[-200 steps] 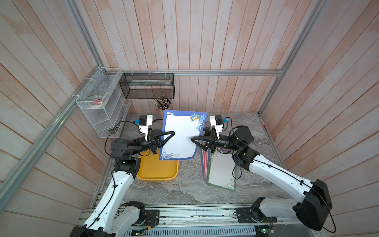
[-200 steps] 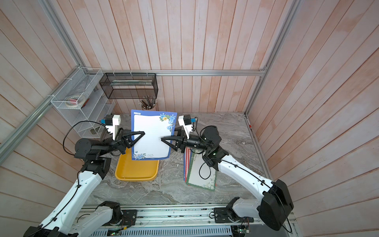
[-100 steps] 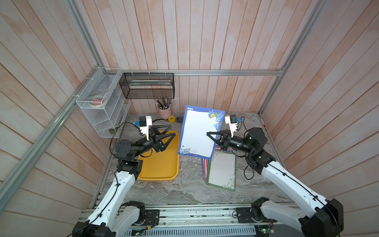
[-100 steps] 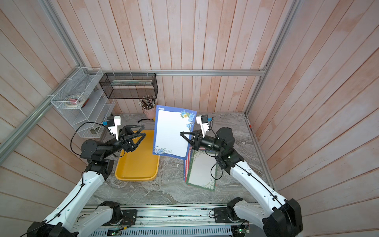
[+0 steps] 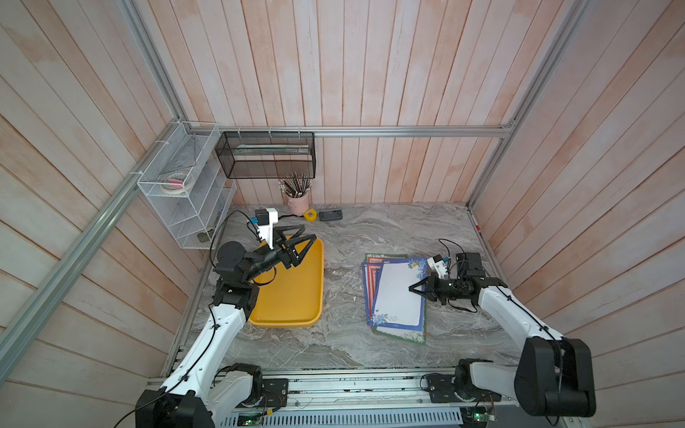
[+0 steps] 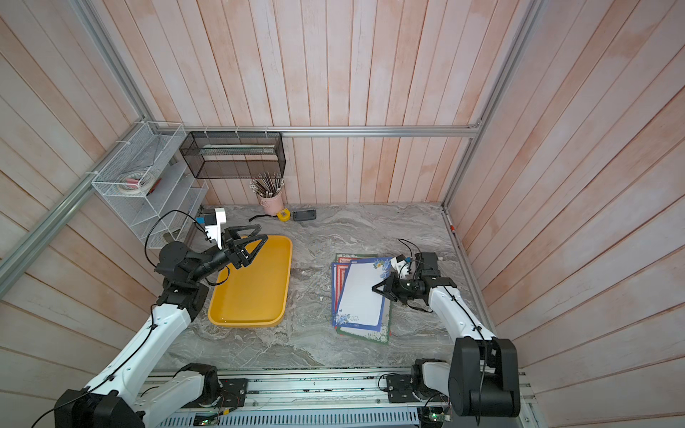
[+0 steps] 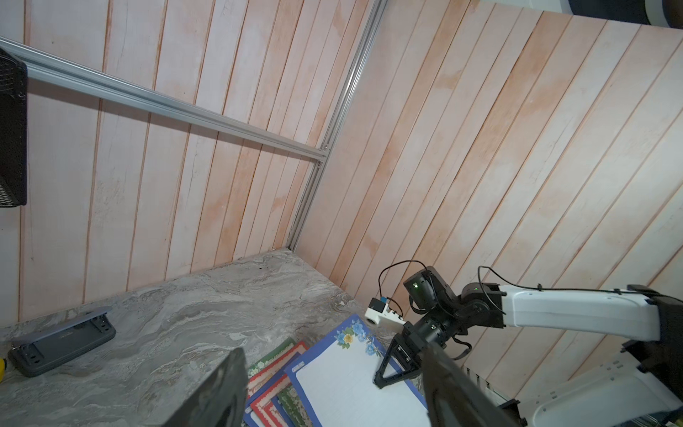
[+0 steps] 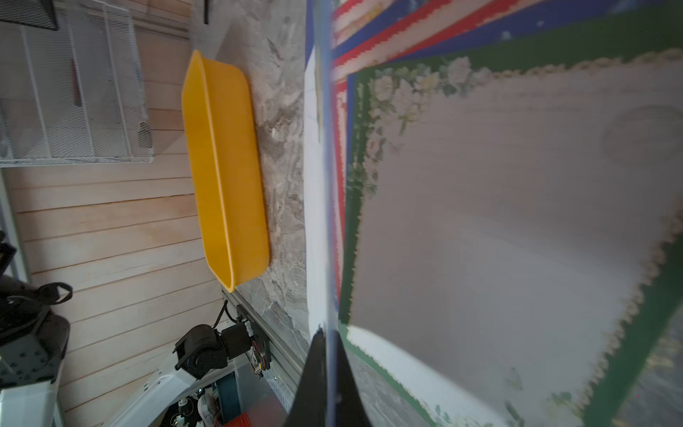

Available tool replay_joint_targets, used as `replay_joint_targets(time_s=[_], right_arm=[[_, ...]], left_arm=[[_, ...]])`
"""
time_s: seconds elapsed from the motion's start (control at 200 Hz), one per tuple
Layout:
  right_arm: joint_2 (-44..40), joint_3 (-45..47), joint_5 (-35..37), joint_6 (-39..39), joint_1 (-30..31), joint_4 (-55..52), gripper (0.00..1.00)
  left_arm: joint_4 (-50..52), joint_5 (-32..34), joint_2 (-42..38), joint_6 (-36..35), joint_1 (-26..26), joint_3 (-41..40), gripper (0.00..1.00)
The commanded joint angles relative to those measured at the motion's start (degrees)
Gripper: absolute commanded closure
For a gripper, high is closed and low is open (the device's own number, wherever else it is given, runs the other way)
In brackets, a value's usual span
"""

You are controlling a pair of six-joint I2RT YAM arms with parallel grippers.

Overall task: Take out the stationery paper from the storage box
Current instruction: Place the stationery paper at the center of the board.

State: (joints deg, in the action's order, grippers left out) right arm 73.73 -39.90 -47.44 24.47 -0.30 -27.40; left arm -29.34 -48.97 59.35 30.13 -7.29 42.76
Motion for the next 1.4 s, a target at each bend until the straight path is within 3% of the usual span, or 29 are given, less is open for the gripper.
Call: replay_joint_targets(time_s=[0.0, 0.435, 1.0, 1.06, 1.165, 1.23, 1.3, 1.395], right_arm=[[3.36, -1.29, 5.89, -4.60, -0.59, -4.48, 1.00], [4.91, -0.66, 10.91, -4.09, -0.67, -4.65, 0.99], [8.67, -0.44, 13.97, -3.56, 0.65, -3.22, 0.90], [7.91, -0.53, 15.44, -3.27, 0.72, -3.40, 0.82], [5.95, -0.88, 19.62, -2.44, 0.56, -3.87, 0.51], [4.37, -1.26, 22.20, -1.75, 0.45, -4.20, 0.37], [2.47, -2.12, 25.57, -1.15, 0.12, -5.08, 0.27], [-0.78, -4.15, 30.42, -0.37, -0.91, -6.99, 0.21]], left_arm=[[2.86, 0.96, -1.07, -2.66, 0.24, 1.38, 0.24], [5.44, 2.07, -0.91, -4.25, 1.64, 1.47, 0.24], [5.69, 2.74, -0.62, -4.11, 4.01, 1.10, 0.24], [5.78, 3.00, -0.56, -4.20, 4.36, 1.01, 0.24], [5.88, 3.50, -0.36, -4.11, 5.25, 1.01, 0.24], [6.35, 4.24, -0.44, -4.28, 5.86, 0.92, 0.24], [8.02, 6.52, -0.62, -5.00, 6.30, 0.98, 0.24], [13.19, 12.25, -0.40, -7.89, 6.58, 2.24, 0.24]])
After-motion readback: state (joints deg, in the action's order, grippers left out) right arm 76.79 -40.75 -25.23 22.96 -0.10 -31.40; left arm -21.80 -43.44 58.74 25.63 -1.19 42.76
